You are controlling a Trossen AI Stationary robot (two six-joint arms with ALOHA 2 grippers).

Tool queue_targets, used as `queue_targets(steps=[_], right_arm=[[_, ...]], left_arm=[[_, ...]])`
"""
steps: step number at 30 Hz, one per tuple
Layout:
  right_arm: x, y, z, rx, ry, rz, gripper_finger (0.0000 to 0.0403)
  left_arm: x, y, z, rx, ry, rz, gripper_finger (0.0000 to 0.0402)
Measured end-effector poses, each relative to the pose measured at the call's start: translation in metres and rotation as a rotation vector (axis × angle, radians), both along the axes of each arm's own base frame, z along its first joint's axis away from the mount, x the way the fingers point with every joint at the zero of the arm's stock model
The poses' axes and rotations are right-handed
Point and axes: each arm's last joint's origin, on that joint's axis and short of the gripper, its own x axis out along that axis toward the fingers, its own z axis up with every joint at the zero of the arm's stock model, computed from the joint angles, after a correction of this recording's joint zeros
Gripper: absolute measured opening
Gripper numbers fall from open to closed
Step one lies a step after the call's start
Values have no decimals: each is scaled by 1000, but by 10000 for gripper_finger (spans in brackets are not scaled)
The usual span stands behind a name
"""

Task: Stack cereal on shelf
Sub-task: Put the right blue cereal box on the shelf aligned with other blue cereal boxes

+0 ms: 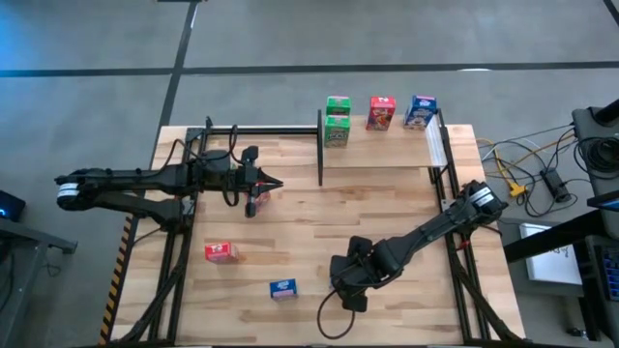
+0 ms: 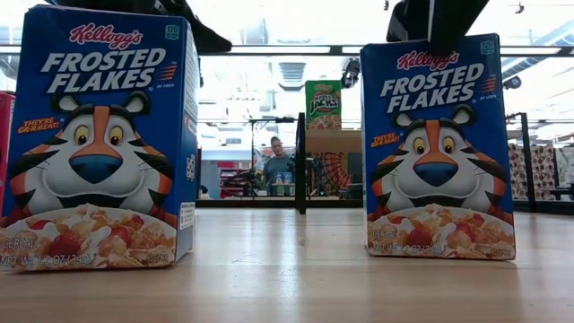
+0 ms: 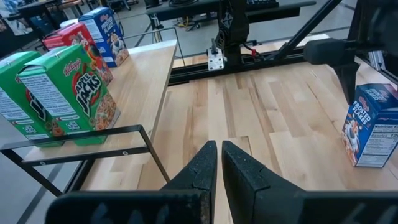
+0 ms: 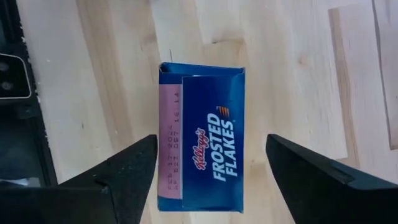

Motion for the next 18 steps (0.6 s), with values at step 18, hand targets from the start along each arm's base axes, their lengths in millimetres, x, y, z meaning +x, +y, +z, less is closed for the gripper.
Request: queue_targets(steps=[18], right_arm=[[1, 0, 0, 15, 6, 6, 211]], left_arm=[[0, 0, 0, 0, 0, 0, 7]])
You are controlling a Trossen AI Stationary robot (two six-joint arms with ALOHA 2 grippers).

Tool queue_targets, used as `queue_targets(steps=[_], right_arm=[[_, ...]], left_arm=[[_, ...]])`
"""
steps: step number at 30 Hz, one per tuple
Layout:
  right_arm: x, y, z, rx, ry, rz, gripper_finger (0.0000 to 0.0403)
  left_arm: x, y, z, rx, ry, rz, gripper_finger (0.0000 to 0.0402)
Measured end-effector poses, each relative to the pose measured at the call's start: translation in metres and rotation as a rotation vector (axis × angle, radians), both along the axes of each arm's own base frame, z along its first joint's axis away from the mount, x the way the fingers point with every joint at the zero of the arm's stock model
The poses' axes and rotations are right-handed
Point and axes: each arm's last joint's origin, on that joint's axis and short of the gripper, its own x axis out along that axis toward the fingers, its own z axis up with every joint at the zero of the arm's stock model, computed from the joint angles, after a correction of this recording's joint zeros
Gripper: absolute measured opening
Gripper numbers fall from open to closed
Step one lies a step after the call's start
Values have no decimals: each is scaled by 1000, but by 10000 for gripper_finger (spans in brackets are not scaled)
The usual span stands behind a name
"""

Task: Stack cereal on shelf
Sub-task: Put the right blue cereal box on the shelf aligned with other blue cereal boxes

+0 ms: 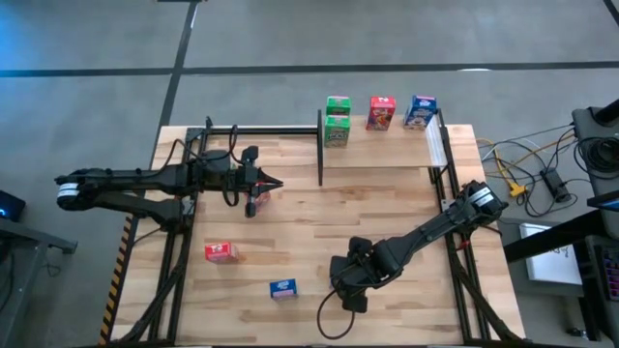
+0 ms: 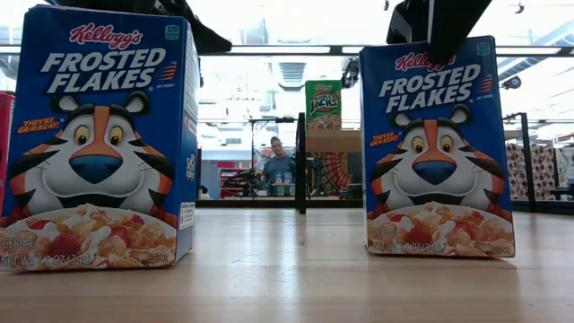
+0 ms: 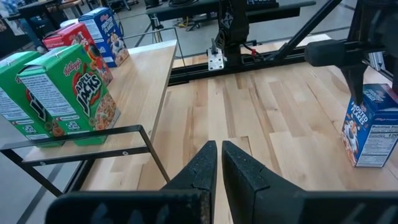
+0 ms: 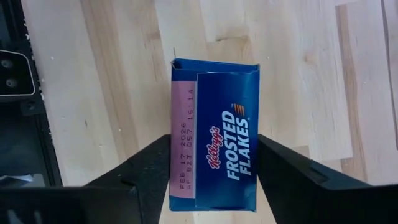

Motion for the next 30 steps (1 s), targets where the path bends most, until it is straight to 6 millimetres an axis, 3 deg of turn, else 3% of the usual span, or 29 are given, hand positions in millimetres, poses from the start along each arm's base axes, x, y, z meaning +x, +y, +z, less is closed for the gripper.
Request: queue_targets(steps=[22, 30], right_arm=[[-1, -3, 3, -15, 3, 35, 181], [-4, -19, 43, -52, 48, 28, 178]], left_arm=[[0, 0, 0, -1, 0, 0, 7], [0, 0, 0, -4, 0, 1, 7]])
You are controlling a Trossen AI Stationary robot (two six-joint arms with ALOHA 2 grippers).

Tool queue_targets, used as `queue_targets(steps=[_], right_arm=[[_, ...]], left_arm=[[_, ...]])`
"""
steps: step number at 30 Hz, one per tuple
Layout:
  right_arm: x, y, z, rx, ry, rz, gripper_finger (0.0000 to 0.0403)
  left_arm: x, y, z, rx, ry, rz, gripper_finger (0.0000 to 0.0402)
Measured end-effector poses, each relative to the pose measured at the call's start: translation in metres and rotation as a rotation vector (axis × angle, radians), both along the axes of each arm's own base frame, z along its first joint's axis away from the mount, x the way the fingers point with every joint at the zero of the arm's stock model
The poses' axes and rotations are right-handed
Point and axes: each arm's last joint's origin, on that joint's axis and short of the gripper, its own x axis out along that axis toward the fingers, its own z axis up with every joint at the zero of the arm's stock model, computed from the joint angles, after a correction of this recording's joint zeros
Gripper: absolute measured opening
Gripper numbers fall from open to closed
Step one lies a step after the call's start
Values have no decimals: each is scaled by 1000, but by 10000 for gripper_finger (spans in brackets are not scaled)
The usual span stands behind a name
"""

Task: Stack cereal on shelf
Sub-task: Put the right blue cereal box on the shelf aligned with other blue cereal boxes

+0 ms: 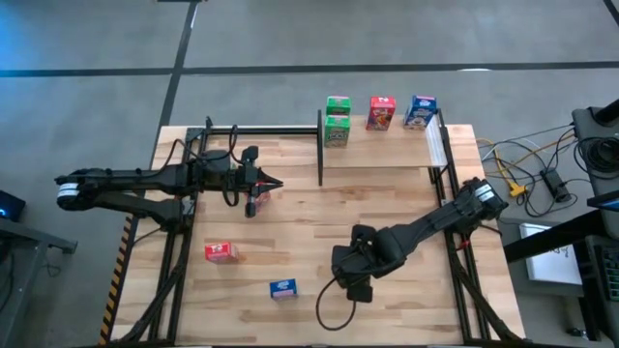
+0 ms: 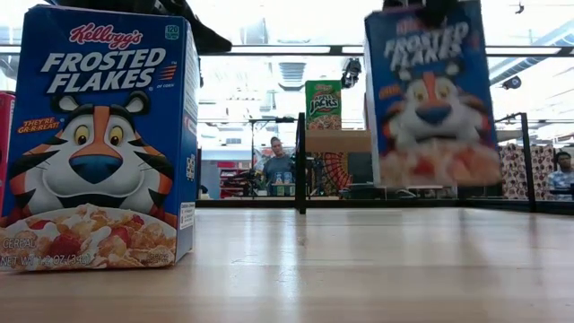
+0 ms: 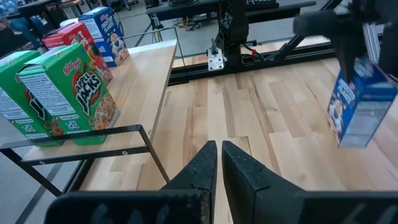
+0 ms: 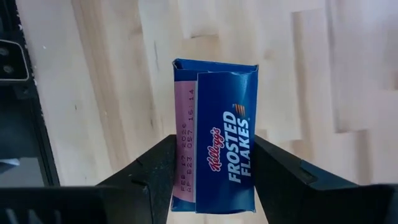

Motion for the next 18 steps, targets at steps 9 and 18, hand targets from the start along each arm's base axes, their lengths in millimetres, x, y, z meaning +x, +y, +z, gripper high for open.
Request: queue_targets(steps=[9, 18], right_arm=[[-11, -37, 55, -190, 60, 13, 178], [-30, -86, 104, -295, -78, 28, 178]], left_arm=[[0, 0, 0, 0, 1, 0, 7], [0, 0, 0, 0, 2, 0, 7]])
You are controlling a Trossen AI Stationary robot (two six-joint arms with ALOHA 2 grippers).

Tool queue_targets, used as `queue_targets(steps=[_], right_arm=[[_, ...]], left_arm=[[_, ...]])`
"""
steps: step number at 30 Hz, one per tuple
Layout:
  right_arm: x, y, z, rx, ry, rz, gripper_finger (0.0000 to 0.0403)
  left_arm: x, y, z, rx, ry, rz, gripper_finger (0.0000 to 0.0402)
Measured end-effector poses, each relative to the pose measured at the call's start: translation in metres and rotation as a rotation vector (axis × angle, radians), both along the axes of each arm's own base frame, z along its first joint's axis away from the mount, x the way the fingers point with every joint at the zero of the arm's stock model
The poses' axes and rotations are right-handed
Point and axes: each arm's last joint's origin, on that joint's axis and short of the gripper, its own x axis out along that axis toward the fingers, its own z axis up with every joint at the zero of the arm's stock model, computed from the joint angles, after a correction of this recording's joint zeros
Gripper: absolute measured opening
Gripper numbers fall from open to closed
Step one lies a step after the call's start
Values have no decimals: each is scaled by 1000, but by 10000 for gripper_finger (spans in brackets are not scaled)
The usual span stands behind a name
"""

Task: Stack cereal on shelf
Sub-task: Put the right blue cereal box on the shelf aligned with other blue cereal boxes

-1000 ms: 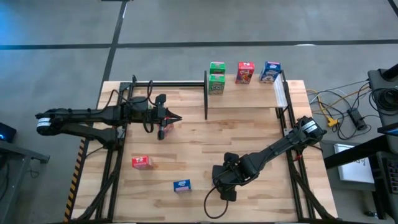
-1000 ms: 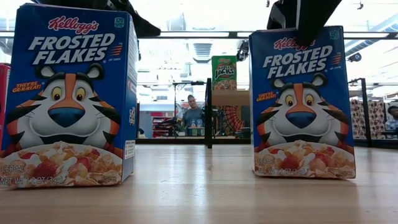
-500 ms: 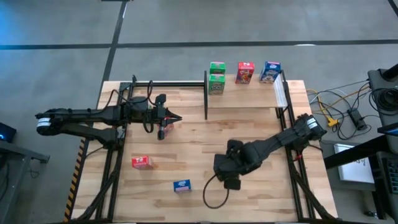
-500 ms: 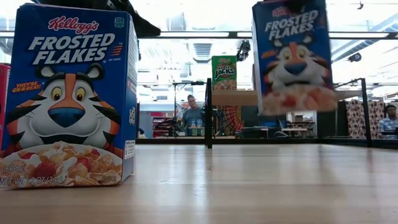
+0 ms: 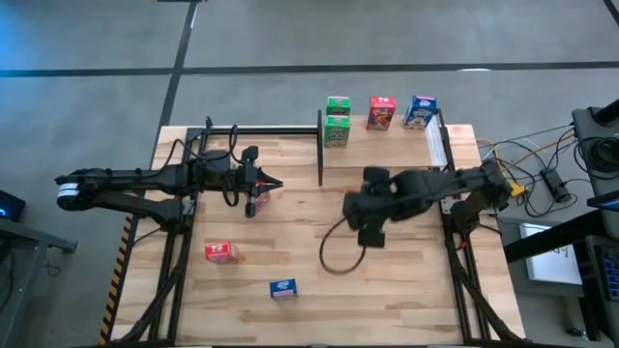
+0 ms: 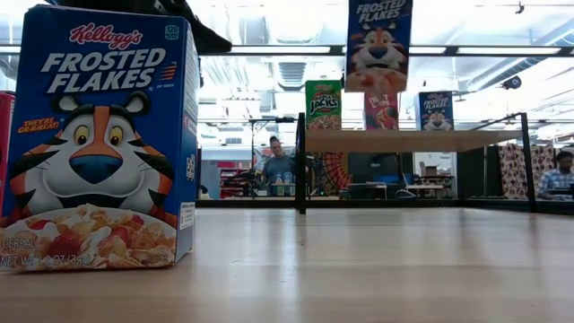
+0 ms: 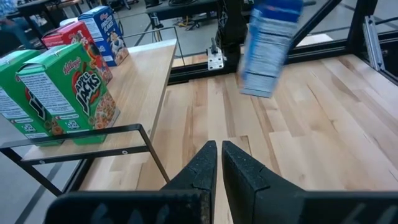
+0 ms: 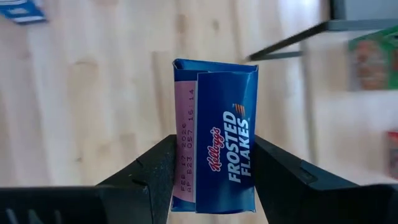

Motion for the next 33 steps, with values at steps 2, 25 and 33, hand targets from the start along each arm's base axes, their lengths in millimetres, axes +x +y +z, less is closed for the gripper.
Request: queue_targets(steps=[2, 25, 33], right_arm=[[-7, -12, 9, -28, -20, -2, 178], [-128, -126, 29, -260, 6, -201, 178], [-136, -149, 7, -263, 130, -254, 178]], left_arm=[[0, 0, 0, 0, 0, 0, 7], [0, 0, 0, 0, 1, 0, 7], [0, 0, 0, 1, 0, 0, 7]])
